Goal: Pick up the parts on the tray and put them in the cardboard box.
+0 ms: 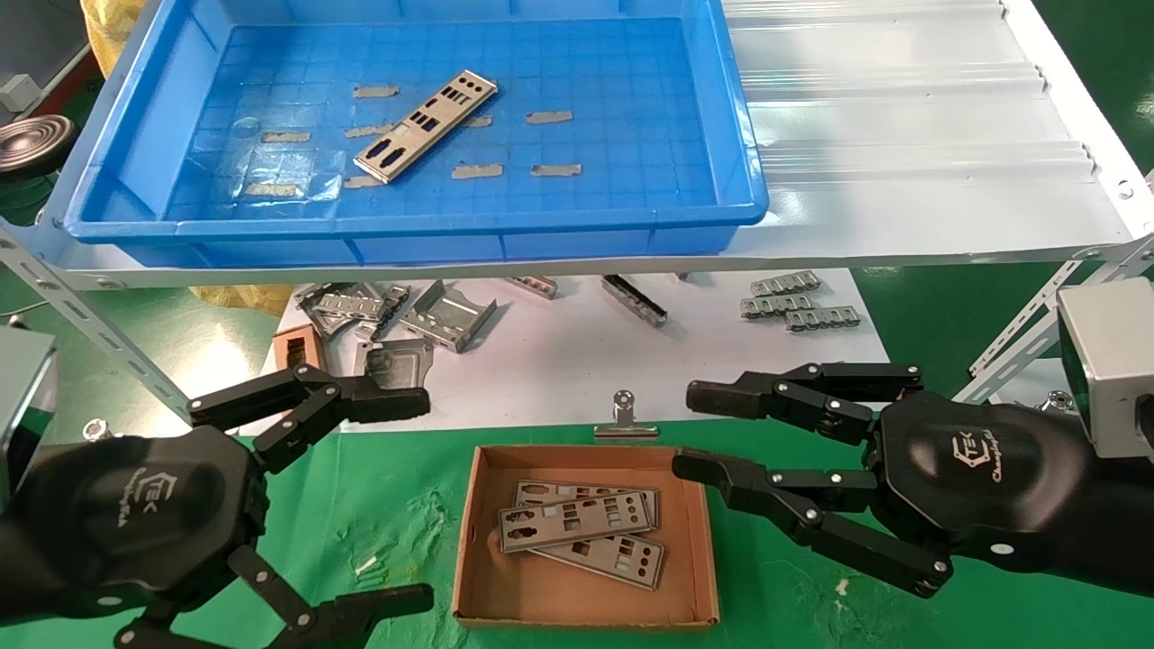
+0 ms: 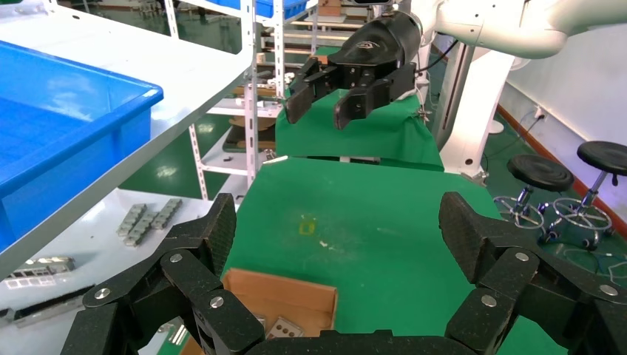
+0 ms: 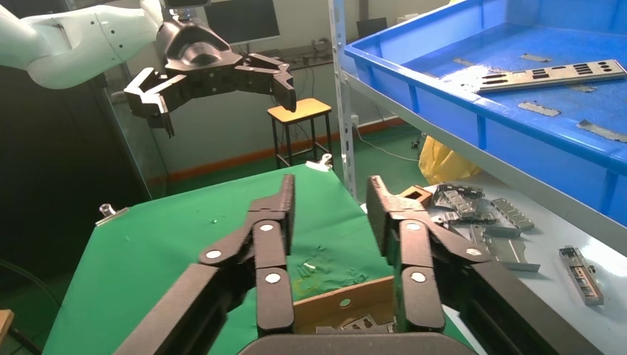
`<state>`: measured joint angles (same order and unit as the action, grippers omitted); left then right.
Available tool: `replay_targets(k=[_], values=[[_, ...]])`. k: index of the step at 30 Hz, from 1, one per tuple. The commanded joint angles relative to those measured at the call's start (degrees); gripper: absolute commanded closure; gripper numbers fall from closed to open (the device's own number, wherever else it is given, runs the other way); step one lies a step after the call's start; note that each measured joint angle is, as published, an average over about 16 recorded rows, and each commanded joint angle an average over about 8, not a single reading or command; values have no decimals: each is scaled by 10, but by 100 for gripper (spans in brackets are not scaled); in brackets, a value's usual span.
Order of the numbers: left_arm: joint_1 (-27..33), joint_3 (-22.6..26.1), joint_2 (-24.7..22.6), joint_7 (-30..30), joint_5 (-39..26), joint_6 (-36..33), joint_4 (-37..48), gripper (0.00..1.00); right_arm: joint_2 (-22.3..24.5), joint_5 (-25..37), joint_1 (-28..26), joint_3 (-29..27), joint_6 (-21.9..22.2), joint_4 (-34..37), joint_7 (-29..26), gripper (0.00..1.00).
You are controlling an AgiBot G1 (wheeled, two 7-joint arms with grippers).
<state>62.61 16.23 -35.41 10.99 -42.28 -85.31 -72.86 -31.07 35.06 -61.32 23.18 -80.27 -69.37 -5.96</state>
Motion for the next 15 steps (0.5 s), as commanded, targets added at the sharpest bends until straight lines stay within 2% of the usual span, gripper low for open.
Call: replay_targets(k=[1,6,11,15], values=[[-4,-1,1,-1,2,-1,-2,0,0,0,0,0,0,0,0,100],[52,9,-17,16,-21,9,30,0,0,0,0,0,0,0,0,100],[165,41,-59,29,-88,12,113,0,0,0,0,0,0,0,0,100],[258,73,-107,14,-160,21,213,0,0,0,0,0,0,0,0,100]])
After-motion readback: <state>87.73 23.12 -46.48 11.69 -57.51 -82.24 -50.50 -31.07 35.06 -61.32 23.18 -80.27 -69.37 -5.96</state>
